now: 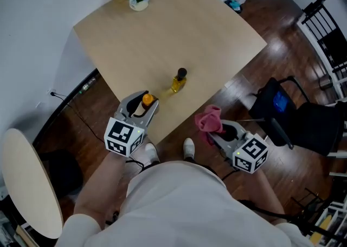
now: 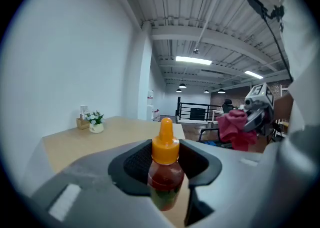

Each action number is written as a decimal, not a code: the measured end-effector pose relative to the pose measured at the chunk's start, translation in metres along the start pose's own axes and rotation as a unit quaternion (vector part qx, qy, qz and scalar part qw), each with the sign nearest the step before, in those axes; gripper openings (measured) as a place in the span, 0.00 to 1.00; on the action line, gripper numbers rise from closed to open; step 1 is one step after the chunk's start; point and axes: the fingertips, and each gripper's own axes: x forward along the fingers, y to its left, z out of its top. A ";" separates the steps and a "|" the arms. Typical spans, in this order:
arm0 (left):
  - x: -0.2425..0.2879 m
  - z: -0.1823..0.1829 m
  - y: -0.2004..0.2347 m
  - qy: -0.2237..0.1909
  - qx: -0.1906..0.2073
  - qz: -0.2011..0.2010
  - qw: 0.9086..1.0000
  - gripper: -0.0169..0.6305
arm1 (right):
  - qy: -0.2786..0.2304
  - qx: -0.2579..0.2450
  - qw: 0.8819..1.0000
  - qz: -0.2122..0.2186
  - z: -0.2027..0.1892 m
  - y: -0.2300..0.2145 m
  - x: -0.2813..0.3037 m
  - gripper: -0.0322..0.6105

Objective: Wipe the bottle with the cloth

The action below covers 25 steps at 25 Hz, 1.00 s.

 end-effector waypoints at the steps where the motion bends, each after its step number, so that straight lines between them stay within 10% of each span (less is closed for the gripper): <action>1: 0.009 -0.013 0.003 0.005 -0.001 0.002 1.000 0.28 | -0.001 0.004 1.000 -0.011 -0.002 0.001 -0.006 0.19; 13: 0.068 -0.098 0.028 0.045 -0.009 0.011 0.999 0.28 | 0.011 0.044 0.995 -0.086 -0.023 0.010 -0.044 0.19; 25: 0.067 -0.091 0.011 0.042 0.023 0.041 0.998 0.36 | 0.009 0.010 1.000 -0.022 -0.013 -0.008 -0.043 0.19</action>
